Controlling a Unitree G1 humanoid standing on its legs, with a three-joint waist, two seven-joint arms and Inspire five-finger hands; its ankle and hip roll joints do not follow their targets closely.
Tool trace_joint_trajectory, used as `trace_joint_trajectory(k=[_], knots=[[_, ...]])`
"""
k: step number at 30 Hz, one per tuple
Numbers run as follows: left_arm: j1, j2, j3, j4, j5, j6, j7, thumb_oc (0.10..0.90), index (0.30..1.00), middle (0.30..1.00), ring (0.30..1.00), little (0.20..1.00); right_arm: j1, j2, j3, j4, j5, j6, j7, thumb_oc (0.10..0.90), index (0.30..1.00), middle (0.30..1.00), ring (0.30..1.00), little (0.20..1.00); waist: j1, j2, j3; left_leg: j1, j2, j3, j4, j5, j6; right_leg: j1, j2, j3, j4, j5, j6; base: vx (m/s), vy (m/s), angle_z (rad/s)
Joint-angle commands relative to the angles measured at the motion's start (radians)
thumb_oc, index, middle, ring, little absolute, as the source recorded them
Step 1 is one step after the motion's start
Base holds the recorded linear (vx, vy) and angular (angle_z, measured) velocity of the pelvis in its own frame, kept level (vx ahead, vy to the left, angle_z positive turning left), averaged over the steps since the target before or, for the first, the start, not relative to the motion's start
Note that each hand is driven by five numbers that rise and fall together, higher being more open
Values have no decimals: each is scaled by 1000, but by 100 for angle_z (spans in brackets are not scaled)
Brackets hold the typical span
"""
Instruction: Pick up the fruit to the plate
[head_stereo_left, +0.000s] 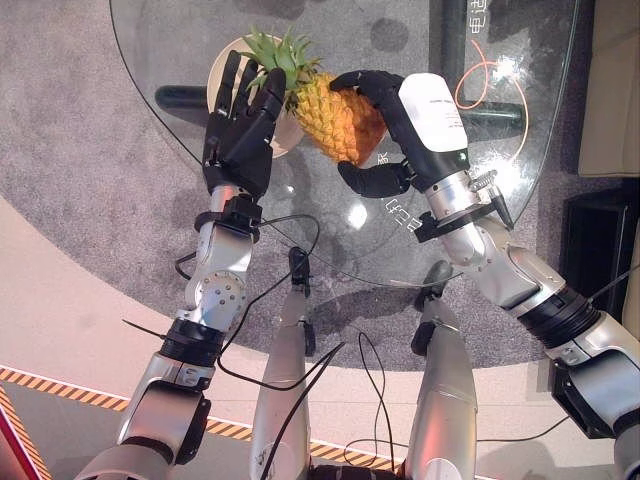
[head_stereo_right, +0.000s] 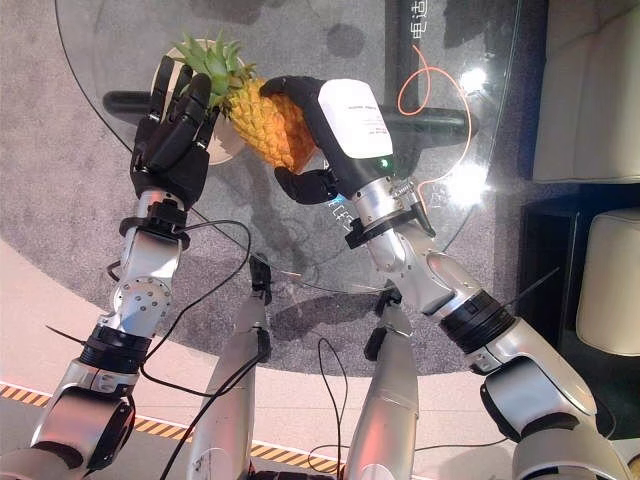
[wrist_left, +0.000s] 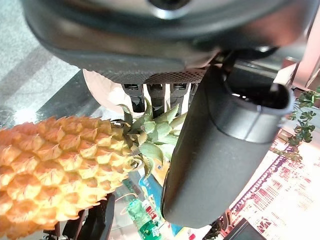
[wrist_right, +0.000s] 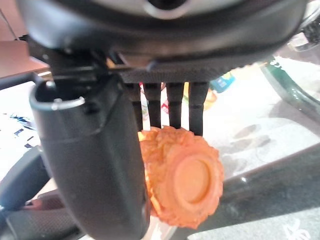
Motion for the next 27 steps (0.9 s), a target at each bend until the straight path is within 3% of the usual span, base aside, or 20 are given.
trace_joint_trajectory(k=[1, 16, 27], knots=[[-83, 29, -26, -132, 74, -7, 13, 800, 900, 900, 900, 900, -206, 56, 25, -289, -12, -168, -50, 100, 300, 300, 300, 200, 9, -11, -27, -29, 8, -32, 89, -52, -25, 65, -9, -8, -109, 65, 43, 0, 0, 0], [-99, 12, -16, -135, 101, 15, 102, 800, 900, 900, 900, 900, -227, 83, 14, -306, -27, -159, -90, 100, 300, 300, 300, 200, 11, -12, -27, -33, 7, -30, 88, -47, -26, 62, -4, -8, -107, 64, 42, 0, 0, 0], [-102, -6, -25, -155, 10, 12, 41, 800, 900, 900, 900, 900, -228, 91, 18, -320, -23, -155, -77, 100, 300, 300, 300, 200, 8, -10, -27, -30, 7, -26, 84, -45, -27, 66, -5, -9, -113, 66, 43, 0, 0, 0]])
